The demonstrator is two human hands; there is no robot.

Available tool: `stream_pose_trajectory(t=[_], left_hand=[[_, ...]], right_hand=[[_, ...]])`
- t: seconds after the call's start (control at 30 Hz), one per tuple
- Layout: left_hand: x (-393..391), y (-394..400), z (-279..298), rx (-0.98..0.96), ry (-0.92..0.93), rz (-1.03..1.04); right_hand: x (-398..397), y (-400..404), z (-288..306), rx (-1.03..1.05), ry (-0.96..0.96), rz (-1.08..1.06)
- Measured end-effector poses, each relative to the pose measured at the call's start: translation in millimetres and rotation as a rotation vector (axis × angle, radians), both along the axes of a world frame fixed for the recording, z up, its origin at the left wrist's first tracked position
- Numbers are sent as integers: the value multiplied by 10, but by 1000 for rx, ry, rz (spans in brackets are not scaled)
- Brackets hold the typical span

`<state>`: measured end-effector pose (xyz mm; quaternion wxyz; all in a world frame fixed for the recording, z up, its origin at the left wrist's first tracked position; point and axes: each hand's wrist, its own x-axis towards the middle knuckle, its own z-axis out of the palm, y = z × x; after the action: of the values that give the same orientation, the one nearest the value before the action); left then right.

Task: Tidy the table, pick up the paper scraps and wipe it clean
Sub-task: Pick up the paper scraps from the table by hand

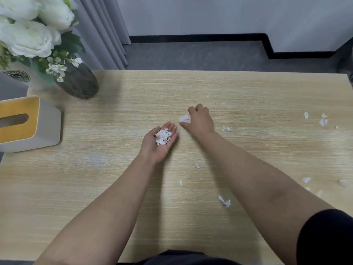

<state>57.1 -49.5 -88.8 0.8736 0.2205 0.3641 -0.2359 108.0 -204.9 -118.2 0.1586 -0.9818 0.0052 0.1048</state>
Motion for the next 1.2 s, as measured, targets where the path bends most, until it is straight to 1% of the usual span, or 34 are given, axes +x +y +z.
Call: stream_pose_trajectory(t=[0.03,0.13,0.27,0.37,0.5,0.57,0.6,0.7,0.77,0.87,0.93,1.0,1.07,1.13,1.2], left_hand=[[-5,4,-7,3,0,-1],[-12,20,-26,9,9,4],[-21,29,-54,23,27,6],[-21,2,-57,46,39,-11],[-14,-124,4,35,47,-37],[-25,-226,68,23,45,-50],[-35,-271,113,10,45,-51],[-93,-367,228,-43,33,-35],[-126,-393,265,-95,54,-15],[-148,-390,168,-143,39,-37],[-170,-383,89,-147,-2,-77],[-210,-399,90,-150,-72,-122],[-252,-427,127,-168,-119,-124],[-279,-453,150,-169,-120,-102],[-285,-469,148,-172,-92,-58]], right_hand=[[-3,21,3,-4,-8,21],[-9,24,2,78,-4,31],[-46,-66,5,104,-7,71],[-50,-140,140,239,-34,-25],[-160,-158,498,425,-186,-91],[-311,-94,647,504,-232,-88],[-391,-44,688,510,-228,-63],[-588,94,714,447,-140,61],[-680,131,696,411,-113,132],[-798,149,639,346,-121,232],[-869,156,593,328,-170,285],[-925,135,574,350,-208,293],[-986,82,579,399,-234,276],[-1034,9,607,468,-260,256],[-1064,-77,636,563,-249,159]])
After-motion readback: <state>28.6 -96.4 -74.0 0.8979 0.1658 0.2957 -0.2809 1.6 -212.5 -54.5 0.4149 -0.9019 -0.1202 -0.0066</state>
